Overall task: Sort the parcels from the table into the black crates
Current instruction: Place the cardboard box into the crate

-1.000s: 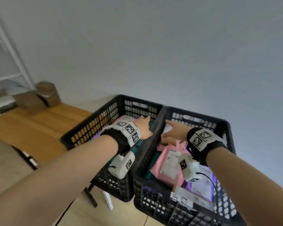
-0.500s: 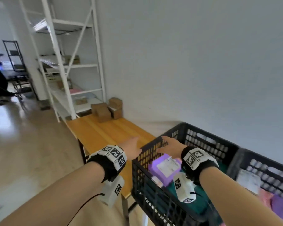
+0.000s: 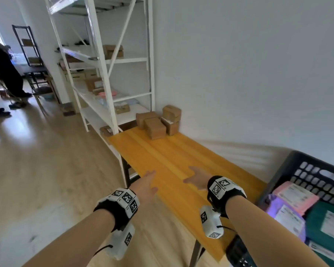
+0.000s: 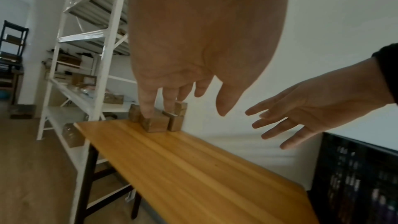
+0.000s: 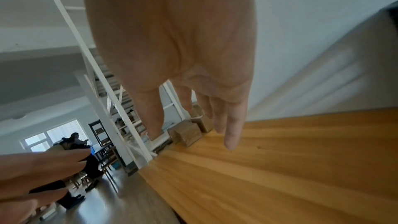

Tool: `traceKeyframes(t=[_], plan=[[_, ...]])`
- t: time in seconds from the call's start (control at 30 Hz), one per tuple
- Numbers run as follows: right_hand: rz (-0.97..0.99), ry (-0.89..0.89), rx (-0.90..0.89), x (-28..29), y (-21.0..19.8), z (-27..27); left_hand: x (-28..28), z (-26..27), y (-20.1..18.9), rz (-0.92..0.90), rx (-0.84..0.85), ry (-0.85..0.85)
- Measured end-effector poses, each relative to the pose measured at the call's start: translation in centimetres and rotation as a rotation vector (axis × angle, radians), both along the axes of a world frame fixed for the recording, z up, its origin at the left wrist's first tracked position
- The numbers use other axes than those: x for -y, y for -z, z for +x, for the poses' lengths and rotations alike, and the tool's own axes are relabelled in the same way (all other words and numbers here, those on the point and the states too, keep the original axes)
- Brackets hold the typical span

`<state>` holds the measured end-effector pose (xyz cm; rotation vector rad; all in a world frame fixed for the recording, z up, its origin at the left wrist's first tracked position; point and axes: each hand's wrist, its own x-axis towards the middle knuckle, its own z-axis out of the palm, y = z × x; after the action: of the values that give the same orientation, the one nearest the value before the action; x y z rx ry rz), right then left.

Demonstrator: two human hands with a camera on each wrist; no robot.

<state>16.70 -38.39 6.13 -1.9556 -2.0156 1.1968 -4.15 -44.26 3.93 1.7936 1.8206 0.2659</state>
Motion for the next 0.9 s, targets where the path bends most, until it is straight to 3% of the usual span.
traceKeyframes(t=[0.37, 0.9], plan=[[-0.162, 0.038, -0.104, -12.0, 7.4, -9.4, -11.5, -8.1, 6.5, -0.126, 0.052, -0.011], [-0.204, 0.109, -0.177, -32.5, 14.0, -15.6, -32.7, -16.1, 11.5, -0.324, 0.000, -0.053]])
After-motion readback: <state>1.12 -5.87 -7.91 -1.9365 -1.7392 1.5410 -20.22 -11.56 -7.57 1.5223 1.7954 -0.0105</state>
